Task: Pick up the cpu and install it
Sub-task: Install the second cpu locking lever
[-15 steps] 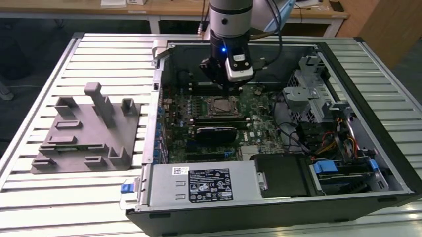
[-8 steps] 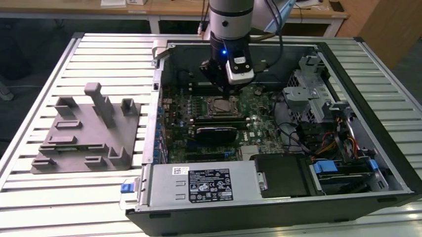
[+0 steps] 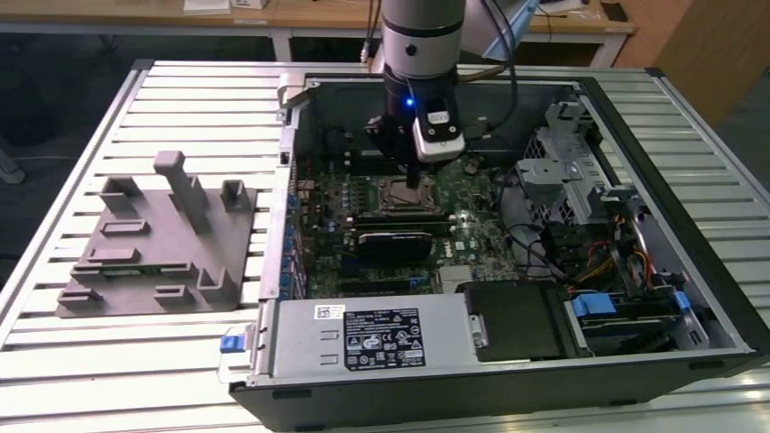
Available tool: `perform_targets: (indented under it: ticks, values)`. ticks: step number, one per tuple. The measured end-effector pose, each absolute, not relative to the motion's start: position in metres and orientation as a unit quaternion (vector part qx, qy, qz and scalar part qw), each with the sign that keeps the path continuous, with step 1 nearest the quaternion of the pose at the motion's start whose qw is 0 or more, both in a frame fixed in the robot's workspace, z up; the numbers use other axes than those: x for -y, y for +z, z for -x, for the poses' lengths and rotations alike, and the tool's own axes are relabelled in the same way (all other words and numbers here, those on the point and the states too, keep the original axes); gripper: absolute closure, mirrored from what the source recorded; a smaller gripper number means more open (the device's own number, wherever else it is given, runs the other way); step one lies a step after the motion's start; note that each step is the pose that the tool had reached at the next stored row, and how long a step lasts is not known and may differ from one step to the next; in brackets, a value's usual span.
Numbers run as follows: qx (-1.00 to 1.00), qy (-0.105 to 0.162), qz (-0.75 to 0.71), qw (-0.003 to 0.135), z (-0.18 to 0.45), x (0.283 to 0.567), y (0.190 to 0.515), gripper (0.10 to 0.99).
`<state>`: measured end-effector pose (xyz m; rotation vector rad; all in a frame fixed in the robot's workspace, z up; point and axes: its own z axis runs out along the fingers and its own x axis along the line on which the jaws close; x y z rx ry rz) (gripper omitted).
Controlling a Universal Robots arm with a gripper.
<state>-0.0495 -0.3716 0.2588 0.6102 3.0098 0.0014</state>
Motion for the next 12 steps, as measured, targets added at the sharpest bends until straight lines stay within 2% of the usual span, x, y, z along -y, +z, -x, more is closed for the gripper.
perform_targets:
  ticks: [12]
  values:
    - [-0.979,0.0,-0.199,0.035,0.0497,0.3749,0.2568,0.98]
